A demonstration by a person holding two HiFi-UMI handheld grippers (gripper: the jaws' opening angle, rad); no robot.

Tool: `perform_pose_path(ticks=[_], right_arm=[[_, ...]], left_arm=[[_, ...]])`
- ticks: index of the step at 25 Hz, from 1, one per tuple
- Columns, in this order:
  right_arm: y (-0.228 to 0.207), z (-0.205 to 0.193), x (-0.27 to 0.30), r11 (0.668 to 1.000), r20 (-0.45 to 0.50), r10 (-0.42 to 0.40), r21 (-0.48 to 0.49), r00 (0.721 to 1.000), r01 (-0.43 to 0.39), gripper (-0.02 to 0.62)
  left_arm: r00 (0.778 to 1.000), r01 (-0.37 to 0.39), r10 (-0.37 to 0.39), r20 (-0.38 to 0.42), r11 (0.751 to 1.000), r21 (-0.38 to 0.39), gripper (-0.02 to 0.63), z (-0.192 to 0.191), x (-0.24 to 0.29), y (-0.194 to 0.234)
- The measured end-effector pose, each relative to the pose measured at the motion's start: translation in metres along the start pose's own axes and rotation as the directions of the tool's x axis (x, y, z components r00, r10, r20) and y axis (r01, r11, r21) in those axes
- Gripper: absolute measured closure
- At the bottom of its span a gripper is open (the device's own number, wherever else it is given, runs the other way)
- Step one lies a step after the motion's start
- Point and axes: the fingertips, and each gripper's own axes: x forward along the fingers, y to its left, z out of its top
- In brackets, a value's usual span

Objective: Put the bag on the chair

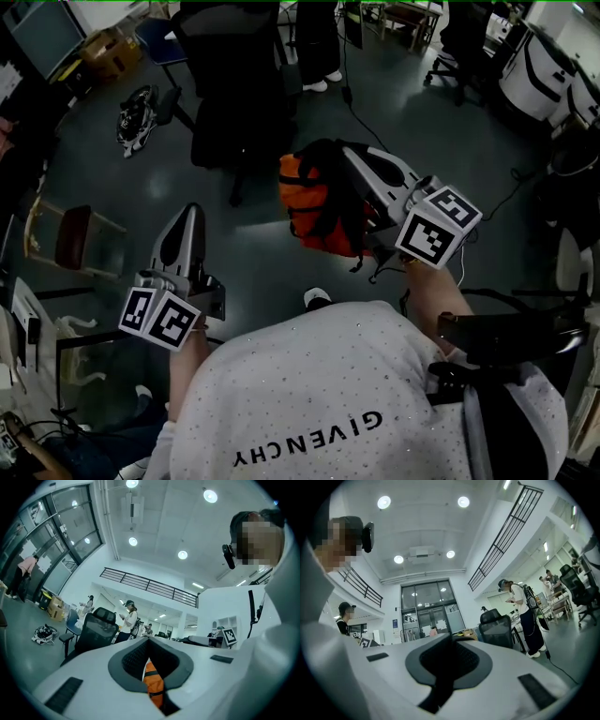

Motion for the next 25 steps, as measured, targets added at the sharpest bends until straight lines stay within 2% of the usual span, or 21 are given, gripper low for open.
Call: perform_pose_path(ticks=[7,14,18,21,25], right_arm=[[-0.051,0.020,0.077,0.999,-0.002,0.043,-0.007,0.999,-0.043,0.581],[-0.089,0.020,0.142,0.996,-0.025,0.090,0.002,0.996,-0.090,0.581],[-0.103,0.014,0.171,0.995,-0.039,0.096,0.013,0.995,-0.096,0.581],[-0.111,0.001,0.192,0.996,-0.053,0.085,0.029,0.995,-0.083,0.580],[-0.119,-0.024,0.220,0.997,-0.085,0.053,0.054,0.995,-0.049,0.581]], left_arm=[[1.000,-0.024,0.024,0.004,1.000,0.003,0.606,0.006,0.063,0.046],[0.996,-0.088,0.088,0.018,0.996,-0.002,0.606,0.009,0.109,0.097],[0.991,-0.128,0.129,0.027,0.991,-0.047,0.606,0.012,0.128,0.125],[0.993,-0.117,0.118,0.018,0.992,-0.041,0.606,0.012,0.136,0.144],[0.996,-0.084,0.083,-0.038,0.996,-0.026,0.606,-0.001,0.146,0.179]])
